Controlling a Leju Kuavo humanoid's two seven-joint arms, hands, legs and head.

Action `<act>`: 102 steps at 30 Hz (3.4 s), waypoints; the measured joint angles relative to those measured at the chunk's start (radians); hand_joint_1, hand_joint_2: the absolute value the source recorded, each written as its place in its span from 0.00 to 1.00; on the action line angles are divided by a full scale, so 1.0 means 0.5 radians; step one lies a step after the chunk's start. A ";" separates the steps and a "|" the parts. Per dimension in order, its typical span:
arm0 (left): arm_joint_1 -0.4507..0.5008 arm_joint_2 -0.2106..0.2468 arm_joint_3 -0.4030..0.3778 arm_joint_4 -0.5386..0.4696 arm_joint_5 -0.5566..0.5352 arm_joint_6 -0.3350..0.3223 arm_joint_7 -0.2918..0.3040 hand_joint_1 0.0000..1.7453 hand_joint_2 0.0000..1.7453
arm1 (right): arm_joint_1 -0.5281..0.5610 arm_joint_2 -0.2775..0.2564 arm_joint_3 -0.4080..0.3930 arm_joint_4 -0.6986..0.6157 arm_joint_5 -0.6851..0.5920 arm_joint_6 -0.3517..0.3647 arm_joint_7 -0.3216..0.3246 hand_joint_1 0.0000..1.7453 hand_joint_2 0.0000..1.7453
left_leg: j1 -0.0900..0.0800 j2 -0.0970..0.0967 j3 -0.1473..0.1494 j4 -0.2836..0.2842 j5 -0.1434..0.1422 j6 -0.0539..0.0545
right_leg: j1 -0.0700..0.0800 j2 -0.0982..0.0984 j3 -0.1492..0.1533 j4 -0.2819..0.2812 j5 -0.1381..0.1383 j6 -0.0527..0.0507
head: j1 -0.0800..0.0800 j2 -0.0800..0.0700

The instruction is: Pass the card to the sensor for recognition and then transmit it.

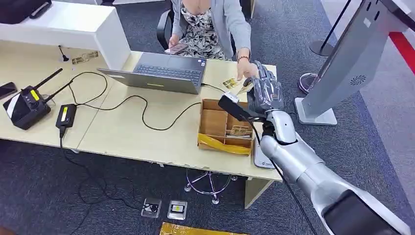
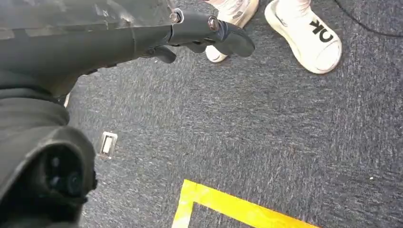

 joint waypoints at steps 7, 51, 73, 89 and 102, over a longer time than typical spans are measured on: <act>-0.004 -0.001 0.002 0.000 0.038 0.000 0.000 0.00 0.00 | 0.007 0.005 -0.005 0.000 0.107 -0.002 0.011 1.00 1.00 | 0.000 0.000 0.000 0.000 0.000 0.000 | 0.000 0.000 0.000 0.000 0.000 0.000 | 0.000 0.000; 0.049 0.004 0.015 -0.001 0.143 0.040 0.063 0.00 0.00 | 0.426 -0.172 -0.072 -0.893 0.330 0.363 0.417 0.00 1.00 | 0.000 0.002 0.001 0.000 -0.001 -0.001 | 0.000 0.001 0.000 -0.001 0.000 0.000 | 0.000 0.000; 0.047 0.020 0.016 -0.011 0.084 0.084 0.075 0.00 0.00 | 0.903 -0.291 0.012 -1.496 0.722 0.386 0.712 0.00 1.00 | 0.000 0.003 0.000 -0.001 -0.002 -0.002 | 0.000 0.005 0.000 -0.001 0.000 -0.001 | 0.000 0.000; 0.047 0.014 0.015 -0.011 0.017 0.068 0.083 0.00 0.00 | 0.901 -0.194 0.037 -1.415 0.948 0.559 0.787 0.00 1.00 | 0.000 0.003 0.000 -0.001 -0.002 -0.002 | 0.000 0.004 0.000 -0.001 -0.001 -0.001 | 0.000 0.000; 0.047 0.014 0.014 -0.011 -0.002 0.056 0.069 0.00 0.00 | 0.801 -0.098 0.003 -1.214 0.917 0.683 0.760 0.00 1.00 | 0.000 0.003 0.000 -0.001 -0.002 -0.002 | 0.000 0.004 0.000 -0.001 -0.001 -0.001 | 0.001 0.000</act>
